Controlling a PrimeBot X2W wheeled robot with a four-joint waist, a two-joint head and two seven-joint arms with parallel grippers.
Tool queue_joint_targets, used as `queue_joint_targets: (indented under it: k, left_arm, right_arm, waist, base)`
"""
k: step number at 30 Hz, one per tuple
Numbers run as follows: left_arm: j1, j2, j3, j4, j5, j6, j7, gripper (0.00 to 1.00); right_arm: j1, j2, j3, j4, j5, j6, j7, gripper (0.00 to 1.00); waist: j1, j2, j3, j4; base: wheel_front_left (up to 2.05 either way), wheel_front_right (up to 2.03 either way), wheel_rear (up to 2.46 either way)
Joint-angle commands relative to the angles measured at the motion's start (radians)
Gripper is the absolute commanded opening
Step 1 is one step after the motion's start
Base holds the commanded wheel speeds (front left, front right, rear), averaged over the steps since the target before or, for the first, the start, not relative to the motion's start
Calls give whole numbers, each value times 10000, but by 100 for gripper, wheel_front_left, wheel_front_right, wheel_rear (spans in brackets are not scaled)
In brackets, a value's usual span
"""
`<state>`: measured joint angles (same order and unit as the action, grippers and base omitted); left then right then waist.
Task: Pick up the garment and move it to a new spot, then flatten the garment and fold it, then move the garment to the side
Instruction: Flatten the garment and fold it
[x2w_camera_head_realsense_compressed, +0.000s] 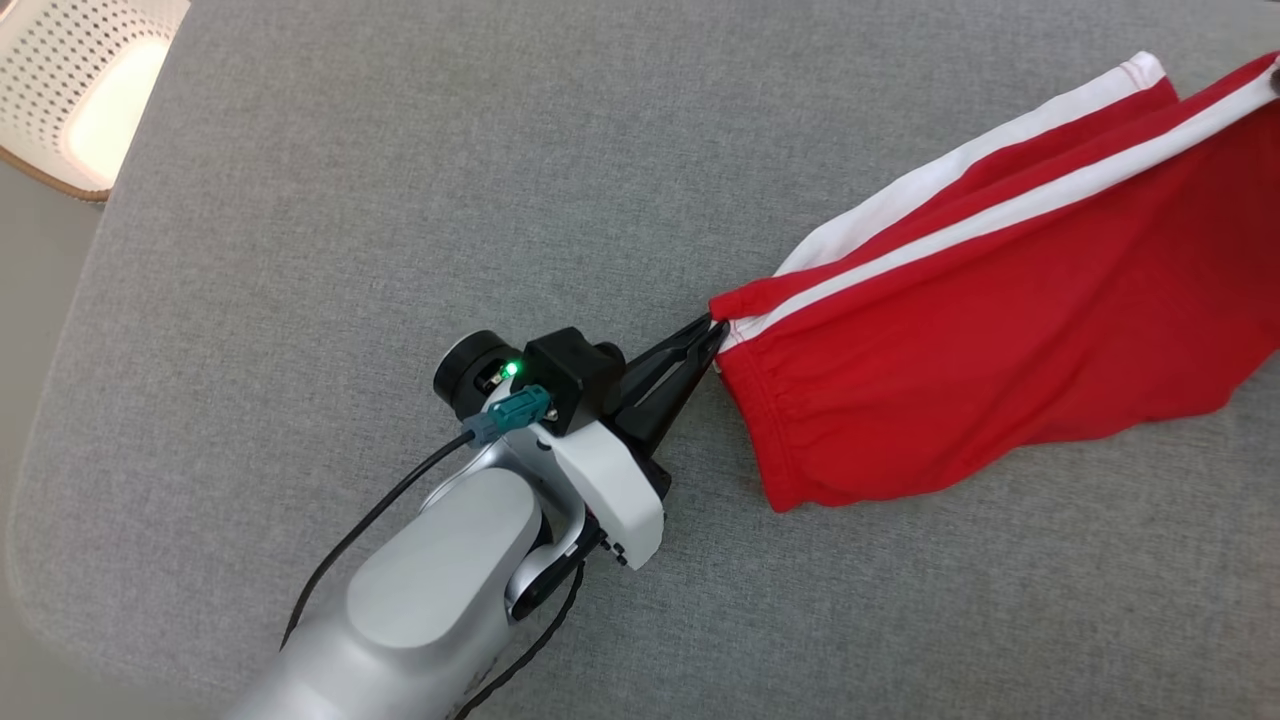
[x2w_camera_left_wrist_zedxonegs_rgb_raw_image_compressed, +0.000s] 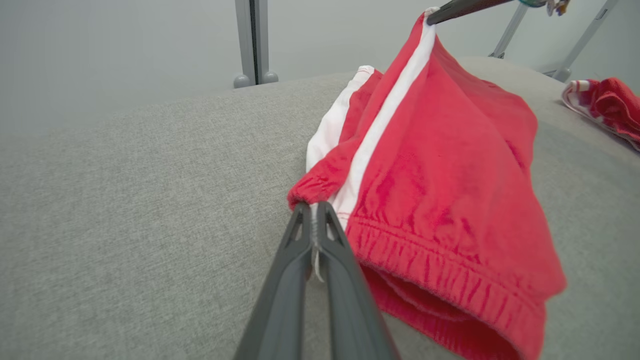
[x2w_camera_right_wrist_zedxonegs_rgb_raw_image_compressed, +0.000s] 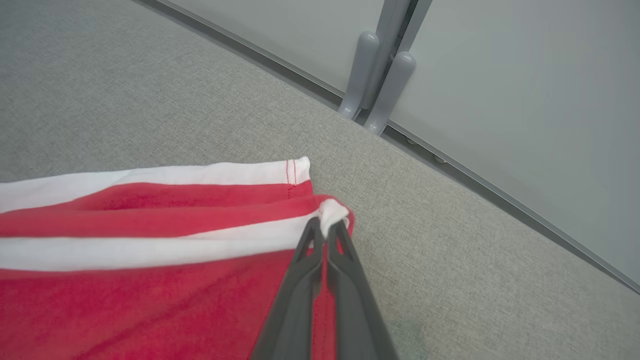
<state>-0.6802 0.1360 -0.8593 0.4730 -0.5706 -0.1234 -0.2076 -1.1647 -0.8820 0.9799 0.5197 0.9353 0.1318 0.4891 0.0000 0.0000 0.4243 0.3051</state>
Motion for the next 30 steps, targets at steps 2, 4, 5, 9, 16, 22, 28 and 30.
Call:
queue_joint_targets:
  k: [2,4,5,9,16,22,28,30]
  left_arm:
    - [-321,-80,8,179,-126,-52,-152,0]
    - [-456,-137,-13,308,-136,-64,-231,0]
    - [-529,-165,-25,378,-117,-54,-275,0]
    - [-701,-253,-63,554,-120,-59,-378,0]
    - [-1067,-366,-240,1015,-15,-57,-500,3]
    - [-1031,-333,-45,1353,7,-52,-569,100]
    - [-677,-137,437,1311,123,214,-587,100]
    - [-472,-7,769,1167,101,343,-586,100]
  right_arm:
    - [-258,33,95,176,-29,-22,-188,0]
    - [-381,56,193,312,-57,-22,-299,0]
    - [-438,79,235,373,-64,-22,-370,0]
    - [-602,129,419,498,-110,-22,-557,0]
    - [-846,327,763,1085,-5,-22,-1147,100]
    - [-663,556,856,1464,99,-22,-2156,100]
    - [11,805,670,1770,410,-22,-4006,100]
    - [324,922,679,1765,389,-22,-4712,100]
  waist:
    - [0,0,173,151]
    - [0,0,261,215]
    - [0,0,301,241]
    - [0,0,397,303]
    - [0,0,585,361]
    - [0,0,510,206]
    - [0,0,45,-72]
    - [0,0,-191,-225]
  base:
    - [0,0,0]
    - [0,0,0]
    - [0,0,0]
    - [0,0,0]
    - [0,0,0]
    - [0,0,0]
    - [0,0,0]
    - [0,0,0]
